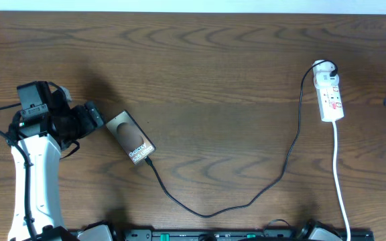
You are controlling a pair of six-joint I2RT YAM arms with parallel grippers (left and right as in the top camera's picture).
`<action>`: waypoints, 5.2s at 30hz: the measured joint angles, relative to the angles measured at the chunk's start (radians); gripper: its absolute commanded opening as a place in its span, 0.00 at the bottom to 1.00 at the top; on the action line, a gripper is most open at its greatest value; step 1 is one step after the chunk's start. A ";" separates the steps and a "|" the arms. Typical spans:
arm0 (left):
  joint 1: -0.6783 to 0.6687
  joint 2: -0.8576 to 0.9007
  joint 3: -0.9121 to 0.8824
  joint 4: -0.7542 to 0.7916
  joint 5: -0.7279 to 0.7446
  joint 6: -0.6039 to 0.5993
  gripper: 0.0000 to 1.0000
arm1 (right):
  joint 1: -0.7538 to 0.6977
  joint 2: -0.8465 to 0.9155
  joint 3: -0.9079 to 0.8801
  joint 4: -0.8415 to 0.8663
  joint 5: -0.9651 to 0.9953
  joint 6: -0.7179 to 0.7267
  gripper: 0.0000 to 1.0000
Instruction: Plug charger to phone and switch on socket
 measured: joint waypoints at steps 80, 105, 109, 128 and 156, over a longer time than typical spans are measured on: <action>-0.224 -1.330 -0.993 0.747 -0.146 0.000 0.94 | 0.002 0.002 -0.001 -0.001 0.004 0.001 0.99; -0.224 -1.330 -0.991 0.743 -0.146 0.000 0.94 | 0.193 -0.262 -0.752 0.682 0.008 0.014 0.99; -0.224 -1.330 -0.991 0.742 -0.147 0.000 0.94 | 0.269 -0.439 -1.100 1.056 -0.008 0.018 0.99; -0.224 -1.330 -0.989 0.739 -0.150 0.000 0.94 | 0.455 -1.049 -1.941 1.551 0.155 0.018 0.99; -0.224 -1.330 -0.989 0.739 -0.150 0.000 0.94 | 0.515 -1.190 -1.941 1.340 0.440 0.054 0.99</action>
